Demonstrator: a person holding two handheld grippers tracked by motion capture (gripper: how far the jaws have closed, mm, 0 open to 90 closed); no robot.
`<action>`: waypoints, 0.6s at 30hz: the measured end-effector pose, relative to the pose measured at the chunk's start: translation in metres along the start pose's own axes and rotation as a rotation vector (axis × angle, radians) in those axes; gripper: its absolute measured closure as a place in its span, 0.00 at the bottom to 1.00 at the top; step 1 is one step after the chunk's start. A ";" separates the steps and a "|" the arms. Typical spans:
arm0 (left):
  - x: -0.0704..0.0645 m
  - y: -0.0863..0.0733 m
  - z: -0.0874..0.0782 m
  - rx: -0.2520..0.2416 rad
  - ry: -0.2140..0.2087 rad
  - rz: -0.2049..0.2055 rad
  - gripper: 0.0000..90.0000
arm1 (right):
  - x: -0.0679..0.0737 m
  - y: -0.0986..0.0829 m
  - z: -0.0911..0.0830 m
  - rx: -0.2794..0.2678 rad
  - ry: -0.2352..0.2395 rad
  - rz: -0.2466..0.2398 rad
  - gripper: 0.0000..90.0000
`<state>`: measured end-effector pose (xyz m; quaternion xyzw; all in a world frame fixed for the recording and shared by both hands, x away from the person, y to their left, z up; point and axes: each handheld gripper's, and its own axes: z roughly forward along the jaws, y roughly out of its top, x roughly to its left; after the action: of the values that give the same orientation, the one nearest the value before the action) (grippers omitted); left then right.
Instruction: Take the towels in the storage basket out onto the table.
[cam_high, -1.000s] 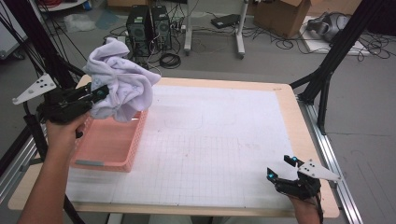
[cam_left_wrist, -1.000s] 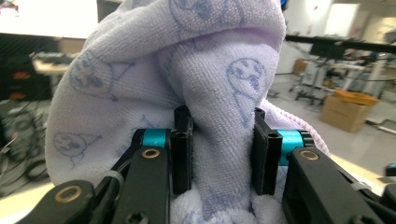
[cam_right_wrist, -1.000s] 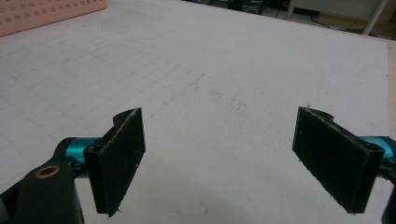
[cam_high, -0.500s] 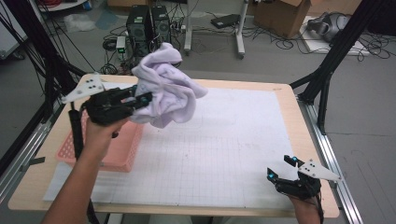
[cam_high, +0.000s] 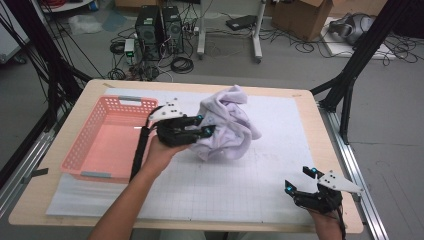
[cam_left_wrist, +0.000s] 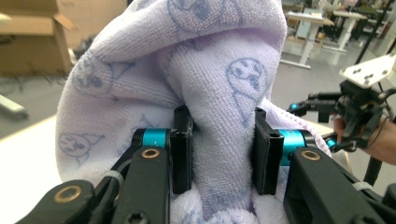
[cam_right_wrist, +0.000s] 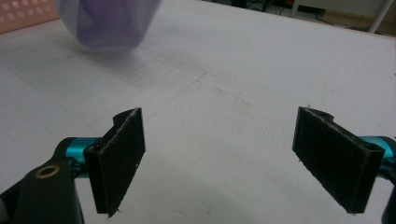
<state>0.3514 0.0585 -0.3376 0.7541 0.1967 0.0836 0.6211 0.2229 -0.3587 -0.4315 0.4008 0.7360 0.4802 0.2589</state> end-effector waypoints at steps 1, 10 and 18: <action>0.000 -0.004 0.008 0.016 0.000 -0.006 0.73 | 0.000 0.000 0.000 -0.002 0.001 0.001 0.17; 0.018 -0.035 0.066 0.086 0.238 -0.189 0.51 | 0.001 -0.003 0.003 0.024 0.008 0.001 0.17; 0.016 -0.026 0.028 0.016 0.304 -0.113 0.33 | 0.000 -0.004 0.005 0.034 0.008 0.003 0.17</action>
<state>0.3713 0.0436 -0.3703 0.7255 0.3313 0.1603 0.5816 0.2256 -0.3568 -0.4373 0.4044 0.7444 0.4696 0.2485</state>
